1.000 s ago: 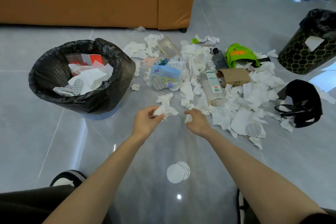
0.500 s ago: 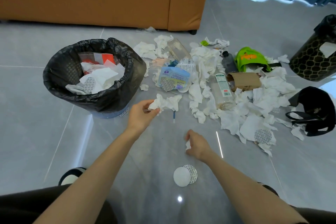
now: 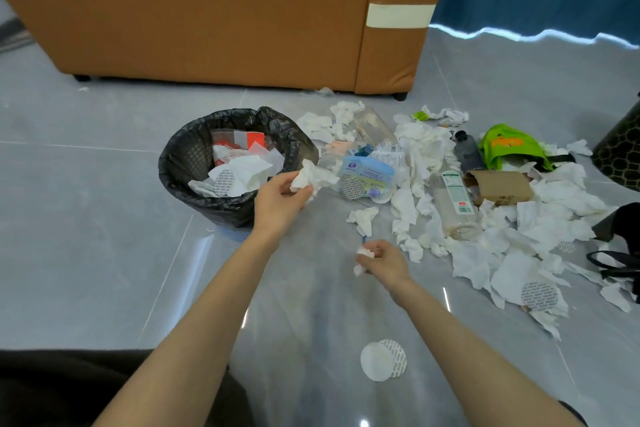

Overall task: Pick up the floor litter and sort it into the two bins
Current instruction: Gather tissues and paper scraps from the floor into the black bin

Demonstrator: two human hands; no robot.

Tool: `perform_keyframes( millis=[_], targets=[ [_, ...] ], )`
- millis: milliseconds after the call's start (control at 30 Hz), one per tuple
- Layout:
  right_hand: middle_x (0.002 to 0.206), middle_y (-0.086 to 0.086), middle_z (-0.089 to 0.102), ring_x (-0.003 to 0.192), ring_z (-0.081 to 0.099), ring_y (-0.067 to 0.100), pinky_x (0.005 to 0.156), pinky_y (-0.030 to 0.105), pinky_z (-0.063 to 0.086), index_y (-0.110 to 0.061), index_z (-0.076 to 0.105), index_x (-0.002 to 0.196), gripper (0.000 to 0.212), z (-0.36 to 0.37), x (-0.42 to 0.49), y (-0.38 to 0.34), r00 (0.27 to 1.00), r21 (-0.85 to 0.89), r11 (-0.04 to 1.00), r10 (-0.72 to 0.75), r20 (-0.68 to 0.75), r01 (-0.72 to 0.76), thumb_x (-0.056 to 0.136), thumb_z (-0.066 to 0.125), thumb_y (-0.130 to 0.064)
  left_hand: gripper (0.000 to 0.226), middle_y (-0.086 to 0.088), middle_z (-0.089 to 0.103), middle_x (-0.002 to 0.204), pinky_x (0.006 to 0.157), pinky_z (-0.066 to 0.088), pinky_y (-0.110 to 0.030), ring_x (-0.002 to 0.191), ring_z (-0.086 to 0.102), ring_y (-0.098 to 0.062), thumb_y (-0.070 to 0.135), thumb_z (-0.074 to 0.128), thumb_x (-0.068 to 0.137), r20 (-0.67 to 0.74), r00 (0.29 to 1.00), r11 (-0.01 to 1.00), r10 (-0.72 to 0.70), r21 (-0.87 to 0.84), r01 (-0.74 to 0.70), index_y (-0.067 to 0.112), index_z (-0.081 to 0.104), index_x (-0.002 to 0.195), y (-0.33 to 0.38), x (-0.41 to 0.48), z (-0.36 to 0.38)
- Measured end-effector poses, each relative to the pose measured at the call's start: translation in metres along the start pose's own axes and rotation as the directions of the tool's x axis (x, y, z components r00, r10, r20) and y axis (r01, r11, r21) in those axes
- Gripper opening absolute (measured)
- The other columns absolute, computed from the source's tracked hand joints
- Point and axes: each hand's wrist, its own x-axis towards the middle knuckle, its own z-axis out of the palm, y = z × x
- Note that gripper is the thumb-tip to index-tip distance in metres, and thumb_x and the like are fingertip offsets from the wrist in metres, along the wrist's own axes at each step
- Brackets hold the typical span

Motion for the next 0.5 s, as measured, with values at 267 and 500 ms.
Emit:
perform_keyframes(
  millis=[267,500],
  targets=[
    [0.105,0.010,0.062,0.089,0.061,0.015,0.087,0.026,0.050,0.004,0.055,0.122,0.037,0.056,-0.003,-0.166,0.960,0.367,0.929,-0.137,0.243,0.040,0.088,0.062,-0.007,0.040,-0.008,0.064,0.112,0.092,0.052,-0.042,0.103,0.062,-0.025,0.017,0.068,0.082,-0.290,0.957,0.998,-0.023,0.053,0.040,0.009,0.060,0.120,0.011,0.035,-0.061],
    [0.151,0.008,0.031,0.134,0.038,0.028,0.106,0.034,0.041,-0.012,0.025,0.148,0.061,0.075,-0.012,-0.191,0.908,0.374,0.927,-0.137,0.396,-0.023,0.095,0.053,-0.015,0.051,-0.005,0.055,0.134,0.103,0.039,-0.032,0.124,0.050,-0.023,0.015,0.059,0.085,-0.232,0.972,0.976,-0.019,0.205,0.068,0.008,0.048,0.134,0.002,0.042,-0.085]
  ],
)
